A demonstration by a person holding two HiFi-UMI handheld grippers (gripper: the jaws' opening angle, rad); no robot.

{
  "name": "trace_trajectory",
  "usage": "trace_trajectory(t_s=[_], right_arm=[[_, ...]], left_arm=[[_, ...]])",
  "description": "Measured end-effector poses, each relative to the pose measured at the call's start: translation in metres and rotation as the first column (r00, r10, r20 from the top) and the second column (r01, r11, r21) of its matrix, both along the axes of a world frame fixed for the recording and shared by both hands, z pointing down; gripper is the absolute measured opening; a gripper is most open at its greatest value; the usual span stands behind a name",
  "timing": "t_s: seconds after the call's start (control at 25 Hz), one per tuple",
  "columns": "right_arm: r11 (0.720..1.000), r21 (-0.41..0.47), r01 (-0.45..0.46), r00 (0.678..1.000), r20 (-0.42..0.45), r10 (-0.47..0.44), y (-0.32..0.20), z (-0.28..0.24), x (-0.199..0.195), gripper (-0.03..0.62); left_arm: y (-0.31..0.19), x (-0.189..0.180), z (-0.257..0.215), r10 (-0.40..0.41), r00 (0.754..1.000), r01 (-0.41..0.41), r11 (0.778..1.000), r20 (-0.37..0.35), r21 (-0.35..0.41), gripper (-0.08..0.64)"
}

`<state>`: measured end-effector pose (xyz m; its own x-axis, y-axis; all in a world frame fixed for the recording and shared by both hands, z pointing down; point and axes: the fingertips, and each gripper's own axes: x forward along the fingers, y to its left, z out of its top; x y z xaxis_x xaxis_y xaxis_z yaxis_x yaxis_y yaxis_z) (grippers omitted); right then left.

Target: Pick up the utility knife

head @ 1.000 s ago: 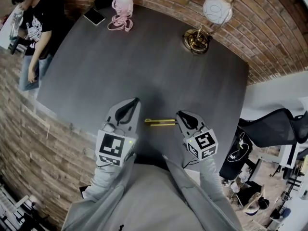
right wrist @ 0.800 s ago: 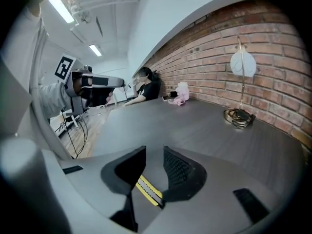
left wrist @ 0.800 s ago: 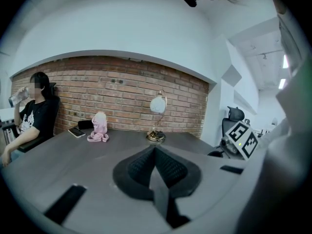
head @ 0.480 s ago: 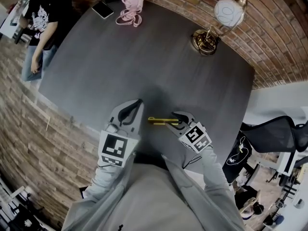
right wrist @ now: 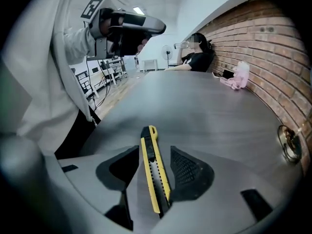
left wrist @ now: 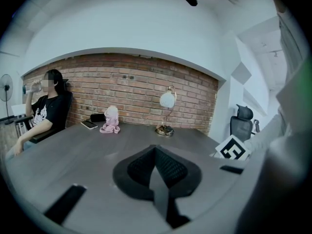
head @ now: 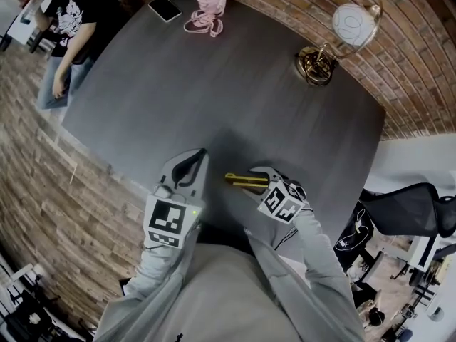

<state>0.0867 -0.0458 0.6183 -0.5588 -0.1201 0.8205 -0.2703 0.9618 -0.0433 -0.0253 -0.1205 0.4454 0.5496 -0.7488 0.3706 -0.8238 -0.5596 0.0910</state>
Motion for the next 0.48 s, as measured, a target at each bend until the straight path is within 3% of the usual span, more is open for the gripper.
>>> trace_trajectory(t_s=[0.48], right_arm=[[0.991,-0.01,0.134,0.988,-0.078,-0.134,0.001,0.018,-0.006,0.195]], left_arm=[[0.003,-0.016,0.008,-0.043,0.999,0.043,0.999,0.006,-0.017,0.02]])
